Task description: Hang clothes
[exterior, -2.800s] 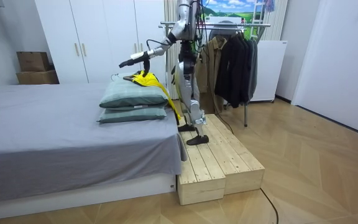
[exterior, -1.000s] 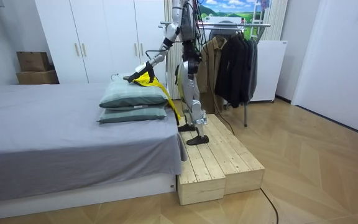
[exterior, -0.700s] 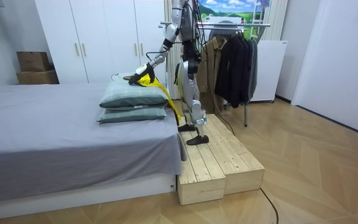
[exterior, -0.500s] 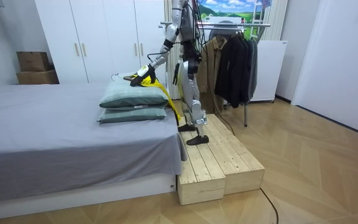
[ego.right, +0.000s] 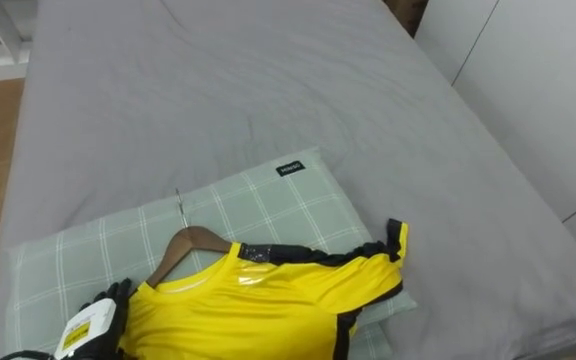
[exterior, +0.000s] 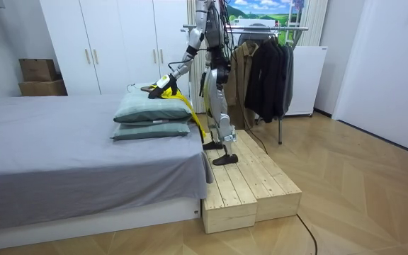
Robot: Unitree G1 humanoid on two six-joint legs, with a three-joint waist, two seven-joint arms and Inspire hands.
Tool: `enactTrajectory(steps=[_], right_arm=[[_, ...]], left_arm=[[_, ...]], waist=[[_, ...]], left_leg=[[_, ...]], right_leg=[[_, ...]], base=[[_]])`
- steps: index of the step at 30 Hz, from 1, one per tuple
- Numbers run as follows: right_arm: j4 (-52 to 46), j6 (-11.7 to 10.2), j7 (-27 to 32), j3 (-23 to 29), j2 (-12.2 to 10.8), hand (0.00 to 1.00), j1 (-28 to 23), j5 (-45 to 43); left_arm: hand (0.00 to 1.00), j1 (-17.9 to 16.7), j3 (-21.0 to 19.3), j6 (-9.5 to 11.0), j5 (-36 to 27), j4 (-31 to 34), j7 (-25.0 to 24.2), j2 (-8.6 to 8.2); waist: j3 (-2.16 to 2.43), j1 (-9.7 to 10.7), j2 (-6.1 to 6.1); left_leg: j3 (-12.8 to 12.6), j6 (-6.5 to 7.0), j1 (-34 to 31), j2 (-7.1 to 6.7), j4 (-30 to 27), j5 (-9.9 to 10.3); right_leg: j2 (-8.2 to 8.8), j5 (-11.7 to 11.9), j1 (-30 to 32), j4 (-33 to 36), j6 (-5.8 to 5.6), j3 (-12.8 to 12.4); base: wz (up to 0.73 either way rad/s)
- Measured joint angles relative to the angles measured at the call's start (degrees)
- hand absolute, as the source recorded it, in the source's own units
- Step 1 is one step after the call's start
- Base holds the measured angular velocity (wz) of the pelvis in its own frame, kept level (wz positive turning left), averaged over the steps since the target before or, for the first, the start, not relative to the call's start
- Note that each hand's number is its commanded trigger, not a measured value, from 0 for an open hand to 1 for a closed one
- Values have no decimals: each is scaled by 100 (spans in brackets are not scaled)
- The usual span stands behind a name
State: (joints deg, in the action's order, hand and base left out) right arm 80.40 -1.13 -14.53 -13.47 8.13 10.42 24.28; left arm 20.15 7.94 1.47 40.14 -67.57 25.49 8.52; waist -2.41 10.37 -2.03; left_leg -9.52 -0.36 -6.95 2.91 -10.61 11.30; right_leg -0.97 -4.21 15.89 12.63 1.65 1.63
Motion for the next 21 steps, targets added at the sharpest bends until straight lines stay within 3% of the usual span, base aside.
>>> enactTrajectory(steps=[21], right_arm=[[9, 4, -3, -107, -24, 0, 189, 20]], left_arm=[[0, 36, 11, 29, -8, -56, 21, -12]], waist=[[13, 8, -11]], left_leg=[[3, 12, -77, -21, -20, -22]], right_leg=[[25, 16, 67, 19, -10, 9]], base=[[0]])
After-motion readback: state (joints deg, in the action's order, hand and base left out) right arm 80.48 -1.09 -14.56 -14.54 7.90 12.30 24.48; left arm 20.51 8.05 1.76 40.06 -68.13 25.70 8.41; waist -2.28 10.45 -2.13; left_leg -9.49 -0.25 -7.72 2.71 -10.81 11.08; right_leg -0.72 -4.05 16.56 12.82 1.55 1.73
